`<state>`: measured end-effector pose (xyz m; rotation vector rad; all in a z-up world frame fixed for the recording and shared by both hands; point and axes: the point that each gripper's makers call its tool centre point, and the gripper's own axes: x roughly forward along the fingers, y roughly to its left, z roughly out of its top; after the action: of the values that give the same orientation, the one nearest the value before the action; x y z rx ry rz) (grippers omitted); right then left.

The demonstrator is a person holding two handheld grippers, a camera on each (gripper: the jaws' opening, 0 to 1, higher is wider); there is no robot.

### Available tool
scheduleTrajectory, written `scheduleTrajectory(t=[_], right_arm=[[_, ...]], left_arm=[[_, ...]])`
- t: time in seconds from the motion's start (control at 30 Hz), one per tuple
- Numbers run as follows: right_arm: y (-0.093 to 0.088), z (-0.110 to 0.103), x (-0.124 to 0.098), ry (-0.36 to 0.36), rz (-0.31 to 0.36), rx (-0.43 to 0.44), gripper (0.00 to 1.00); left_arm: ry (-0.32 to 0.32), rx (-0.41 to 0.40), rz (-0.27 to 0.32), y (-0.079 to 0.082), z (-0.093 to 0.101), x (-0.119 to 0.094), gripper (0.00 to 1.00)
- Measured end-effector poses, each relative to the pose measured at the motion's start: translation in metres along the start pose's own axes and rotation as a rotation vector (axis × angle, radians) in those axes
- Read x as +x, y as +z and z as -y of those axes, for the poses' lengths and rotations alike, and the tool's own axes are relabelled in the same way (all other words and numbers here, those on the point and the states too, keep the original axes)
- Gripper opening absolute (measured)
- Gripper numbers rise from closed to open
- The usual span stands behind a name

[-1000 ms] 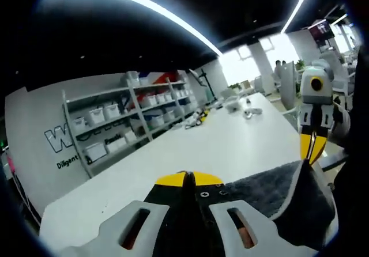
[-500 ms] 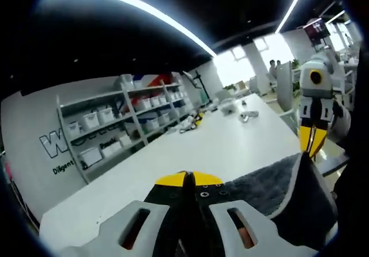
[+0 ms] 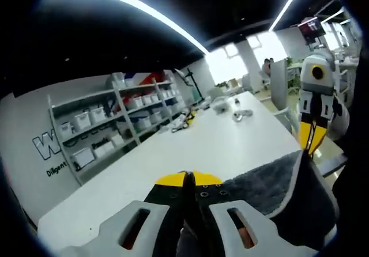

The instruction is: Open the folded towel by lifting each exposed corner and separating the folded layers until the towel lies flat within the target outline without major curled edges

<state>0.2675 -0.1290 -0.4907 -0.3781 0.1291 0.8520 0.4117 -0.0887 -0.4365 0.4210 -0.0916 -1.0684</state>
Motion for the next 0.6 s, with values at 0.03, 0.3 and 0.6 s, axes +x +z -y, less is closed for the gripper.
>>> scheduleTrajectory(t=[0.03, 0.3, 0.6], right_arm=[[0.0, 0.002, -0.002, -0.005, 0.0, 0.002, 0.0], [0.002, 0.014, -0.018, -0.044, 0.009, 0.009, 0.0], [0.002, 0.024, -0.032, -0.075, 0.015, 0.014, 0.0]], left_arm=[[-0.002, -0.004, 0.002, 0.001, 0.0, 0.002, 0.02], [-0.024, -0.023, 0.049, 0.014, 0.007, 0.014, 0.02], [-0.044, -0.039, 0.065, 0.019, 0.019, 0.032, 0.02]])
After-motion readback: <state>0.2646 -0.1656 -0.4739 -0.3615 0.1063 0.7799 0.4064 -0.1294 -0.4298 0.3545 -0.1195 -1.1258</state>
